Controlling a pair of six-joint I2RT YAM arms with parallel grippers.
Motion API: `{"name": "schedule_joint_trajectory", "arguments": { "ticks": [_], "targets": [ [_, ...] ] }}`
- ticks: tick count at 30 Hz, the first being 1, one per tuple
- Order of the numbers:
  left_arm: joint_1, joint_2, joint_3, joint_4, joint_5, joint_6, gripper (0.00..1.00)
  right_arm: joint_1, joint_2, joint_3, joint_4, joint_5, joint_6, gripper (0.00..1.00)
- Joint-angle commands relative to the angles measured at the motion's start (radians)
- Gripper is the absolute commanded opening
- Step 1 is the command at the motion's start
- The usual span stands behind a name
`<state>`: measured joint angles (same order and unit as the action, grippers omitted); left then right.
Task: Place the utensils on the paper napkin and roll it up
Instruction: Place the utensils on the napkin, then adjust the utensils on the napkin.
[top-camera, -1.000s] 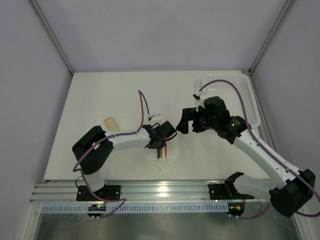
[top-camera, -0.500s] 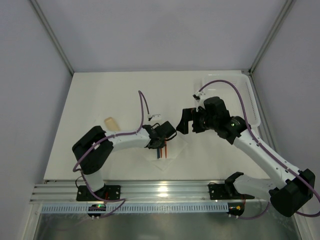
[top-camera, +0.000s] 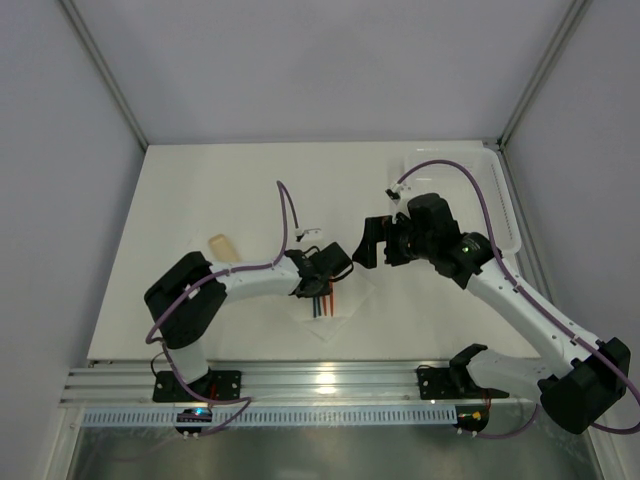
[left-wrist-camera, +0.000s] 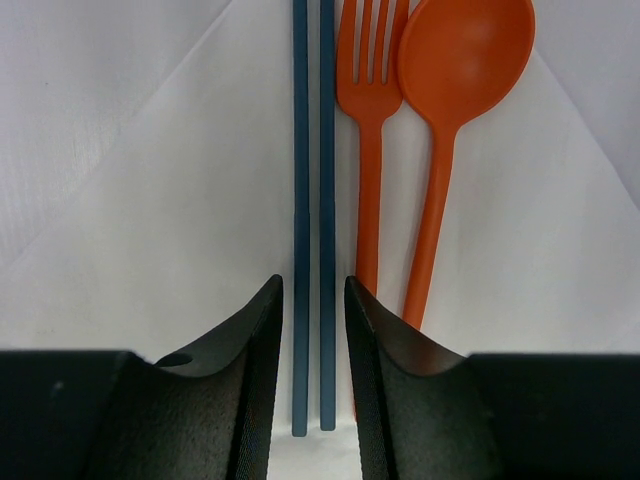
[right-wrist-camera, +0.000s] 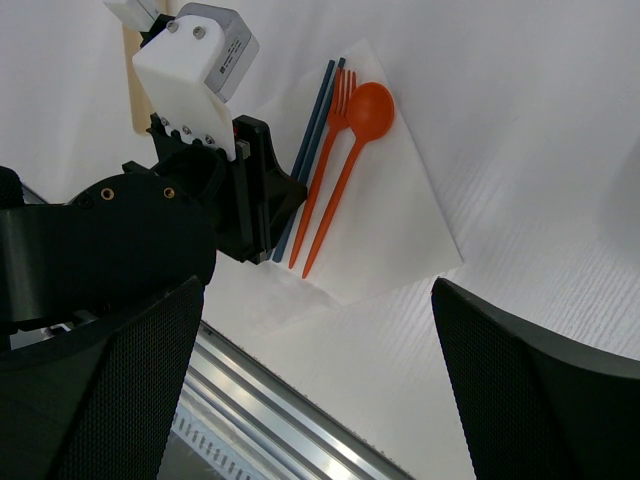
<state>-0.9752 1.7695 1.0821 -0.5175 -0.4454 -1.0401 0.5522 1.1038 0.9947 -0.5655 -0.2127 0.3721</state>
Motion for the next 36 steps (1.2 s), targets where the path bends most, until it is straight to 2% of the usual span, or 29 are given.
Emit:
{"name": "schedule_joint_trajectory", "arguments": {
  "ticks": [1,9,16,18,19,20,22,36],
  "targets": [
    [-0.007,-0.044,-0.002,-0.001,-0.041,-0.009,0.33,0.002,-0.015,0.010,0.018,-0.013,0.002,0.99],
    [-0.007,-0.071,-0.019,-0.010,-0.055,-0.015,0.33,0.000,-0.015,0.010,0.018,-0.013,-0.001,0.99],
    [-0.010,-0.090,-0.014,-0.012,-0.058,-0.011,0.39,0.002,-0.012,0.010,0.019,-0.016,0.001,0.99],
    [-0.010,-0.085,-0.013,-0.006,-0.050,-0.005,0.44,0.002,-0.012,0.010,0.019,-0.014,0.001,0.99],
    [-0.010,-0.082,-0.007,-0.003,-0.046,0.000,0.56,0.002,-0.012,0.010,0.019,-0.014,0.001,1.00],
    [-0.010,-0.081,-0.005,-0.001,-0.046,0.003,0.63,0.003,-0.013,0.010,0.019,-0.014,0.001,0.99],
    [-0.010,-0.082,-0.007,0.002,-0.049,0.003,0.71,0.002,-0.012,0.010,0.019,-0.014,0.001,0.99],
    [-0.013,-0.032,0.021,0.042,0.000,0.029,0.70,0.002,-0.018,0.013,0.016,-0.005,-0.001,1.00]
  ]
}}
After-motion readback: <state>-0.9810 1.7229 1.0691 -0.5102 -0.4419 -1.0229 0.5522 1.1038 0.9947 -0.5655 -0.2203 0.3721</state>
